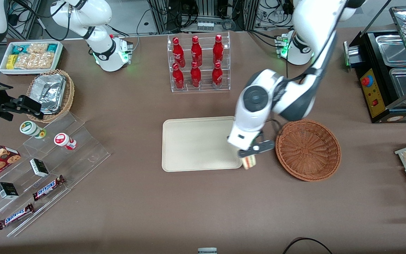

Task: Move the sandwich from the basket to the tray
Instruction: 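Lift the sandwich with the left gripper and carry it over the cream tray, then lower the sandwich onto the tray and open the left gripper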

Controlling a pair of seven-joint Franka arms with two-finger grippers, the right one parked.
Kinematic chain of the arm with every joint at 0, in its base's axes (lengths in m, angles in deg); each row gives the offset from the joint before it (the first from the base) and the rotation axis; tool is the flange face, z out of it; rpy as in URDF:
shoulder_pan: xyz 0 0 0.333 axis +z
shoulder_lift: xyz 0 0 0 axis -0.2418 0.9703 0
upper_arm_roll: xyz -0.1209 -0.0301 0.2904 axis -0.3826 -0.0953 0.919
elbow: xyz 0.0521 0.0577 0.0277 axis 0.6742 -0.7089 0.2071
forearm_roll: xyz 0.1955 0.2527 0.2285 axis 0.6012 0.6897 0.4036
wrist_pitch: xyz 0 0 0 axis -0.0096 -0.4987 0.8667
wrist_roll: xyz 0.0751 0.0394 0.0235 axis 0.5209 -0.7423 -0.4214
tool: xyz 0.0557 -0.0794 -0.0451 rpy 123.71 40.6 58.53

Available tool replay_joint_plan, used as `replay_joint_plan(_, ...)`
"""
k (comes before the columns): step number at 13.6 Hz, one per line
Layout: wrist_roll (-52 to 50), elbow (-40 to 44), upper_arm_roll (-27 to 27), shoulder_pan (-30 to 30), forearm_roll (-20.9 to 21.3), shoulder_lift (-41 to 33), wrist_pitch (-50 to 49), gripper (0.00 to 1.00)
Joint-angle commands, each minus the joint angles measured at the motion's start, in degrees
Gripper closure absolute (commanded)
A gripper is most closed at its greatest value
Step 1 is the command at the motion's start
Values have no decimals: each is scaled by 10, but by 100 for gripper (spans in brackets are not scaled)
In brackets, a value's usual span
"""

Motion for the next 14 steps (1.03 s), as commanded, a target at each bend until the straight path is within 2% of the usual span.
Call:
replay_joint_plan(1, -3, 61, 7, -30, 18, 50, -9, 100)
replay_joint_plan(9, -5, 76, 7, -111, 16, 108, 47, 100)
replay_joint_plan(14, -5, 83, 7, -132, 15, 130, 67, 100)
